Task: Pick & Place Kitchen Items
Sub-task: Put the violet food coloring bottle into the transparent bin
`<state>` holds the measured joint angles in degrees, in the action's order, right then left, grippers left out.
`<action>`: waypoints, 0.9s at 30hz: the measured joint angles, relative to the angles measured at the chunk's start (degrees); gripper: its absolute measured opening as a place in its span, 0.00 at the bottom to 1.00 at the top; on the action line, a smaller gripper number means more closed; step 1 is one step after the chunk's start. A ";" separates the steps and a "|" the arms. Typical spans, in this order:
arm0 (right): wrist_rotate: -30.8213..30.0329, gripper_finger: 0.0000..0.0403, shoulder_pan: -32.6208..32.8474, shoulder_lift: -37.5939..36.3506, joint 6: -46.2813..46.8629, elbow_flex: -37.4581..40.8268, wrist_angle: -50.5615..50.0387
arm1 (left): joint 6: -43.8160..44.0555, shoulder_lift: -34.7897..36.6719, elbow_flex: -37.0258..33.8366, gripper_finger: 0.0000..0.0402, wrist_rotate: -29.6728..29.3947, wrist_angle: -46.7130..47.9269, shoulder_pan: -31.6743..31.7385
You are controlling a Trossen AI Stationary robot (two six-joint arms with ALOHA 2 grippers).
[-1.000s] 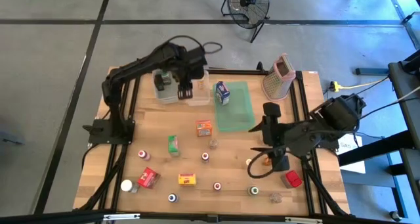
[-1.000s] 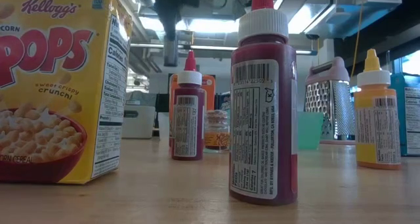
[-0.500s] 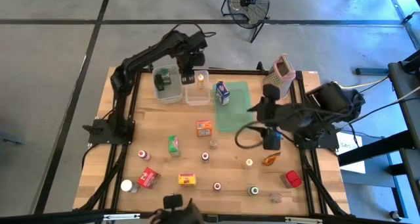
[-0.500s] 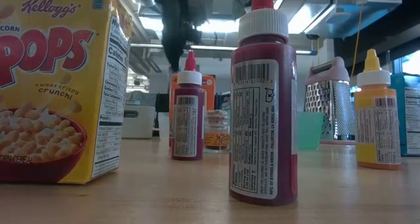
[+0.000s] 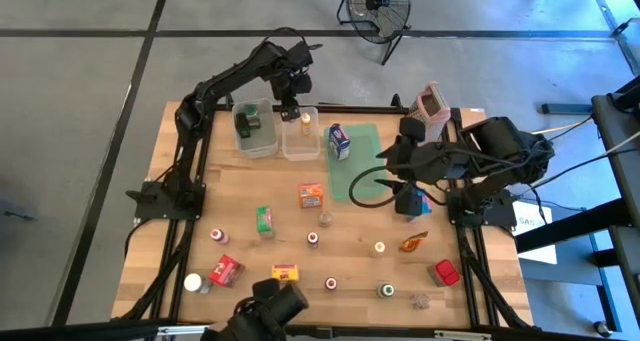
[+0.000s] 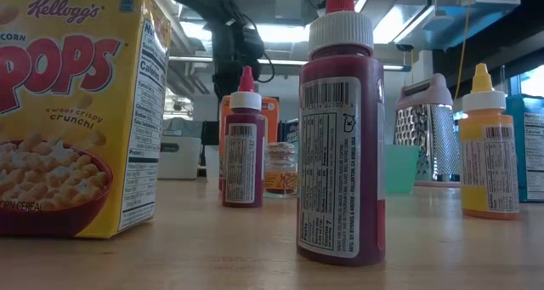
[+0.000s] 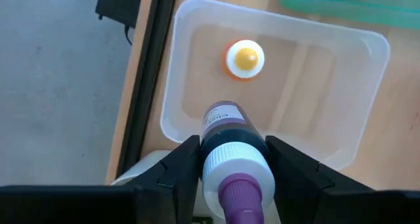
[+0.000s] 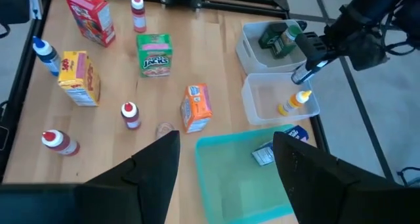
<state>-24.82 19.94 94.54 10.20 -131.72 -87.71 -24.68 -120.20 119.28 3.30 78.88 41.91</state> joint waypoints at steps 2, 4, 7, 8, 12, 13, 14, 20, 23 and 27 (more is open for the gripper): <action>0.00 0.61 -0.08 0.00 0.00 0.00 0.00 | -0.09 0.00 0.00 0.37 0.83 -0.27 -0.02; 0.00 0.61 -0.06 0.00 -0.06 0.00 0.01 | -0.29 0.08 -0.60 0.37 1.35 -1.67 -0.07; 0.02 0.61 -0.06 0.00 -0.14 0.00 0.03 | -0.77 0.11 -2.87 0.37 1.37 -1.96 -0.59; 0.02 0.61 -0.06 0.00 -0.10 0.00 0.03 | -0.80 0.09 -3.84 0.37 1.34 -2.02 -0.63; 0.00 0.61 -0.06 0.00 0.09 0.00 0.05 | -0.73 0.17 -7.46 0.37 1.37 -3.45 -0.67; 0.02 0.61 -0.03 0.00 0.09 0.00 0.05 | -0.69 0.28 -8.46 0.37 1.33 -4.41 -0.65; 0.02 0.61 -0.02 0.00 0.13 0.00 0.05 | -0.57 0.36 -9.31 0.37 1.29 -5.35 -0.65; 0.13 0.61 -0.04 0.01 0.21 0.00 0.08 | -0.11 0.68 -13.29 0.37 0.86 -9.76 -1.00; 0.11 0.61 -0.04 0.02 0.00 0.00 0.05 | -0.10 0.68 -14.56 0.37 0.64 -11.51 -1.36; -0.02 0.61 -0.24 0.02 -0.05 0.00 -0.29 | -0.11 0.68 -16.30 0.37 0.67 -12.94 -1.42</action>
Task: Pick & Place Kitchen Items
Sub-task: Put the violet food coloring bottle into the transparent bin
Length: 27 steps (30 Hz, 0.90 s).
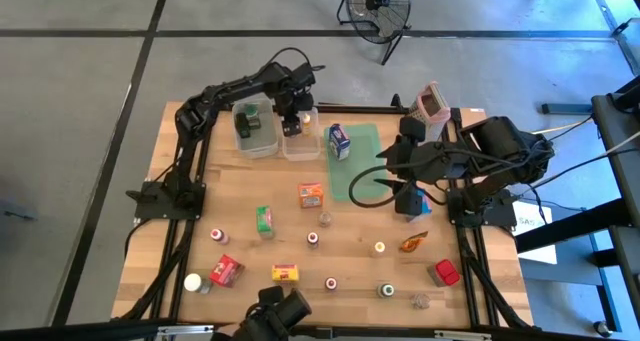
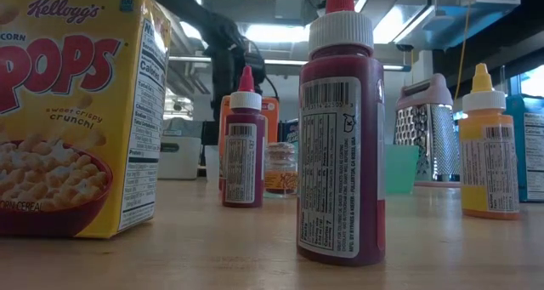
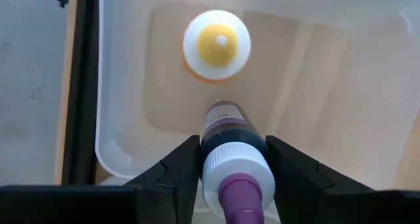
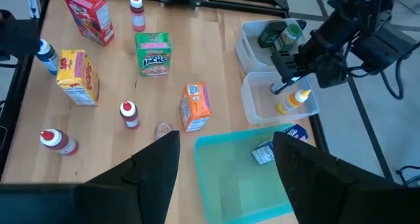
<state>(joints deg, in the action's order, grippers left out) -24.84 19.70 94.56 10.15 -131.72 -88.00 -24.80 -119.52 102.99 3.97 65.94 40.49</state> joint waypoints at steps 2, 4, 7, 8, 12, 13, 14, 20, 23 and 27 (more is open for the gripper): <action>0.00 0.61 -0.17 0.00 -0.08 0.00 -0.11 | 0.02 0.00 -0.79 0.37 -0.04 -0.99 0.00; 0.00 0.61 -0.21 0.00 -0.11 0.00 -0.13 | 0.02 0.00 -1.17 0.37 -0.06 -1.51 0.00; 0.02 0.61 -0.19 0.00 -0.11 0.00 -0.11 | 0.01 0.00 -1.29 0.37 -0.06 -2.20 0.00; 0.02 0.61 -0.19 0.00 -0.11 0.00 -0.10 | -0.05 0.00 -1.30 0.37 -0.07 -2.29 0.00; 0.02 0.61 -0.26 0.00 -0.06 0.00 -0.06 | -0.36 0.00 -1.30 0.37 -1.03 -4.15 0.00; 0.02 0.61 -0.33 0.00 -0.04 0.00 -0.05 | -0.42 0.00 -1.30 0.37 -1.64 -4.46 0.00; 0.05 0.61 -0.39 0.00 -0.04 0.00 0.05 | -0.47 0.00 -1.30 0.37 -1.97 -4.67 0.05; 0.89 0.61 -1.00 0.02 0.07 0.00 0.42 | -0.94 0.00 -1.30 0.37 -1.67 -4.97 0.42; 0.85 0.61 -1.06 0.02 0.02 0.00 0.65 | -0.92 0.00 -2.33 0.37 -0.27 -6.15 0.83; 0.92 0.61 -1.29 0.02 -0.11 0.00 0.78 | -0.95 0.13 -4.82 0.37 -0.15 -7.42 0.90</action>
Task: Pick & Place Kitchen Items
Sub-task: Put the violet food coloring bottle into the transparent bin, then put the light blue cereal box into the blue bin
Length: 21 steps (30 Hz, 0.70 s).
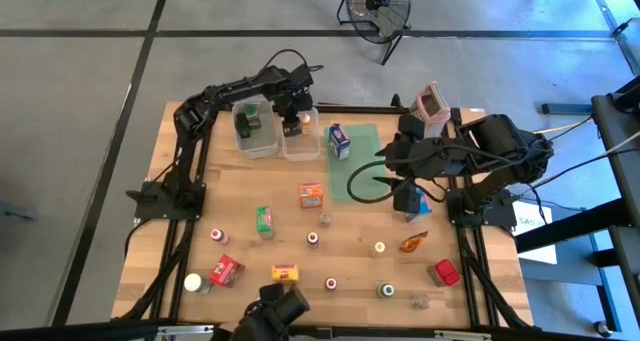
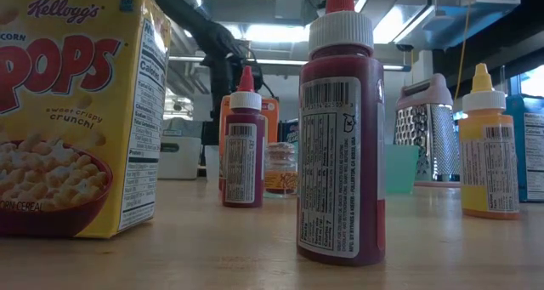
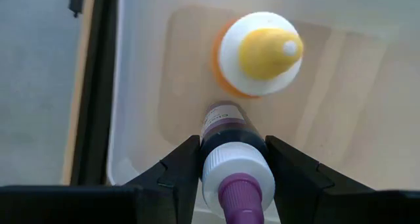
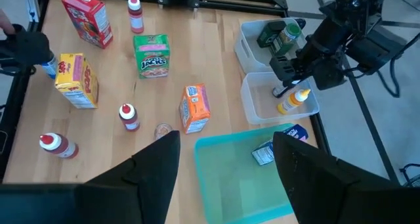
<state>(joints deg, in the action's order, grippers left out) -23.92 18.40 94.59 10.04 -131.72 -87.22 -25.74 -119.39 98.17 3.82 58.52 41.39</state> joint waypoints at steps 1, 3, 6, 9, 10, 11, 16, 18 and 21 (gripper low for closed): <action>0.08 0.61 -0.17 0.00 -0.02 0.00 0.00 | -0.06 0.02 -0.34 0.37 0.02 -0.40 0.00; 0.10 0.61 -0.50 0.00 -0.20 0.00 0.03 | -0.02 0.15 -0.85 0.37 0.02 -1.17 -0.17; 0.17 0.61 -0.93 0.00 -0.56 0.00 0.31 | -0.09 0.17 -0.93 0.37 -0.02 -1.56 -0.41; 1.22 0.61 -1.34 0.00 -1.16 0.00 0.59 | -0.08 0.15 -0.94 0.37 0.00 -1.64 -0.46; 1.57 0.61 -1.56 0.00 -1.38 0.01 0.59 | -0.06 0.15 -0.94 0.38 0.00 -1.67 -0.46; 1.66 0.61 -1.65 0.00 -1.51 0.02 0.63 | -0.06 0.13 -0.96 0.40 0.02 -1.69 -0.46; 1.66 0.61 -1.65 0.00 -1.70 0.02 0.96 | 0.00 -0.57 -1.42 0.50 0.45 -0.93 -0.52; 1.68 0.61 -1.65 0.00 -1.73 0.02 0.96 | 0.43 -0.30 -1.21 0.52 0.51 -1.48 -0.59; 1.68 0.61 -1.65 0.00 -1.73 0.02 0.96 | 0.93 -0.22 -1.22 0.54 0.57 -1.26 -0.56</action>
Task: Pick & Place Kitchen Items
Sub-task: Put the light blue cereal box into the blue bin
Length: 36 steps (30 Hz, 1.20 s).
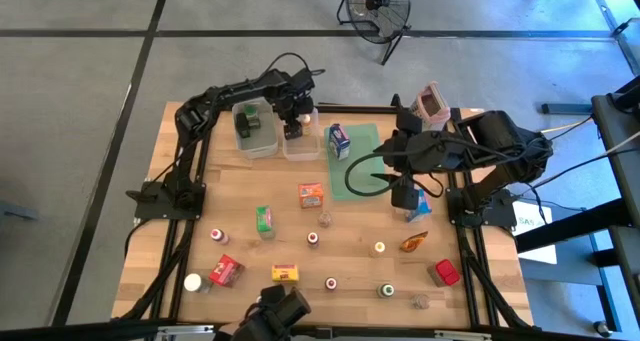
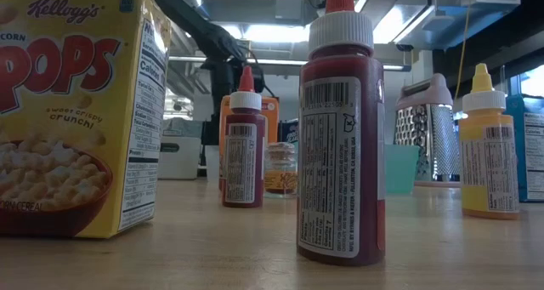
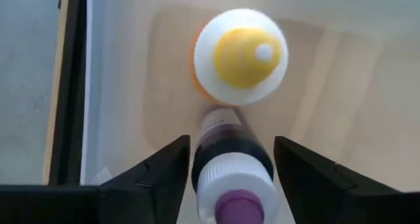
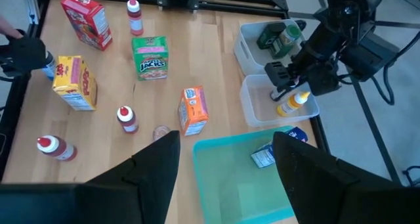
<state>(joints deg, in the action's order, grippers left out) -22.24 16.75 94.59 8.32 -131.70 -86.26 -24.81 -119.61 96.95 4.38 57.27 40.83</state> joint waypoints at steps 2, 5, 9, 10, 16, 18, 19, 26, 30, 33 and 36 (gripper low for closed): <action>0.00 0.61 0.00 0.00 -0.01 -0.01 0.06 | -0.13 0.60 0.00 0.55 0.65 -0.09 -0.07; 0.42 0.61 0.02 0.00 -0.02 0.00 0.15 | -0.42 2.17 0.02 0.56 1.01 -0.16 -0.25; 0.59 0.61 0.02 0.00 -0.17 0.00 0.38 | -0.84 3.94 0.02 0.58 0.86 -0.43 -0.29; 0.58 0.61 0.02 0.00 -0.22 -0.01 0.38 | -0.83 4.54 0.02 0.58 0.70 -0.41 -0.27; 1.16 0.61 0.02 0.00 -0.51 0.00 0.82 | -0.55 8.34 0.07 0.58 -0.45 -0.17 -0.23; 1.32 0.61 0.02 0.00 -1.08 0.00 1.13 | -0.53 10.22 0.07 0.58 -1.18 -0.17 -0.26; 1.41 0.61 0.02 0.00 -1.33 0.00 1.48 | -0.51 11.19 0.07 0.58 -1.79 -0.17 -0.27; 1.46 0.61 0.02 0.00 -8.34 0.00 6.39 | 2.50 17.63 0.07 0.58 -3.37 0.01 -0.43; 1.50 0.61 0.02 0.00 -14.21 0.00 9.76 | 5.61 22.30 0.09 0.58 -3.41 2.31 -1.12; 4.07 0.61 -0.16 0.00 -16.77 0.00 10.78 | 8.12 26.23 0.09 0.58 -3.50 5.20 -1.66; 6.44 0.61 -0.69 0.00 -15.80 0.00 10.74 | 11.70 29.82 0.09 0.58 -3.67 7.95 -2.16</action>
<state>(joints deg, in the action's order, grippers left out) -15.80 16.07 94.59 -7.49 -131.70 -75.52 -13.11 -89.79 97.03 0.71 65.22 38.67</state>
